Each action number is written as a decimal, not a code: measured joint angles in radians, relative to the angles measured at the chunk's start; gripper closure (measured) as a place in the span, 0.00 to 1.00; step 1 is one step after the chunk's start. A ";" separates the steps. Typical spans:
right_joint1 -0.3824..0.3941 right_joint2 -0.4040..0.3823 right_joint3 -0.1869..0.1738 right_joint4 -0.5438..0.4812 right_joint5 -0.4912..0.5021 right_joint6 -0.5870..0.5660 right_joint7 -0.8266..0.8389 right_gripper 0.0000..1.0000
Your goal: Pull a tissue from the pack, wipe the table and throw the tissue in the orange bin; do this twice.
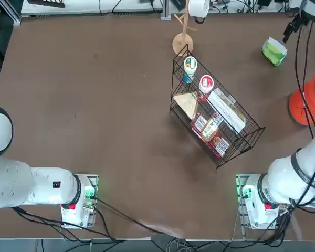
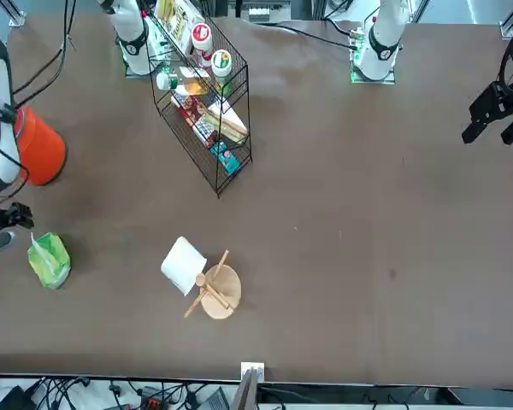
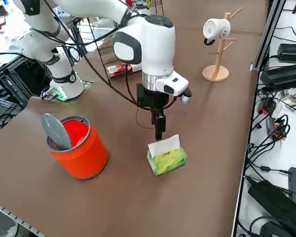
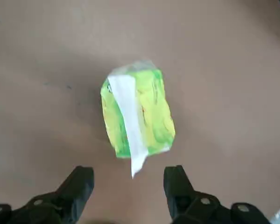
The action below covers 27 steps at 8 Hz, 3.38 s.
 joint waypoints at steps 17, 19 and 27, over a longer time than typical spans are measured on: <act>-0.022 0.106 0.002 0.004 0.000 0.115 -0.186 0.99; -0.023 0.089 0.002 0.021 0.000 0.104 -0.185 0.99; -0.009 -0.094 0.008 0.032 0.128 -0.262 -0.085 0.99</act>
